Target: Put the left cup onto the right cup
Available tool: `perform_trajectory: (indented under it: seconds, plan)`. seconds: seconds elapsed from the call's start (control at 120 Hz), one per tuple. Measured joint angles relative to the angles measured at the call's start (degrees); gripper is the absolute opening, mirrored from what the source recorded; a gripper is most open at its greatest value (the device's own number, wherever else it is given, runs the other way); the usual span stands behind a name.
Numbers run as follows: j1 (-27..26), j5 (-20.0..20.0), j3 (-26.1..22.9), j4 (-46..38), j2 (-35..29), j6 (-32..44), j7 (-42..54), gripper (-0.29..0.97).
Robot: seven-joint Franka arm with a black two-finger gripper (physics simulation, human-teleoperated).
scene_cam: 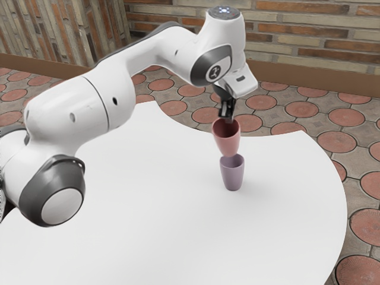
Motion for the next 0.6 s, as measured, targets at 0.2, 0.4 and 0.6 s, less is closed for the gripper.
perform_trajectory:
  seconds: [0.2,0.4,0.6]
  plan:
    - [0.1,0.0,0.0,1.7,1.4,0.0,0.4,-0.11]
    - [0.2,-0.1,0.0,2.0,2.5,0.2,0.7,-0.11]
    - [0.5,-0.8,0.0,2.0,3.4,0.4,1.0,-0.11]
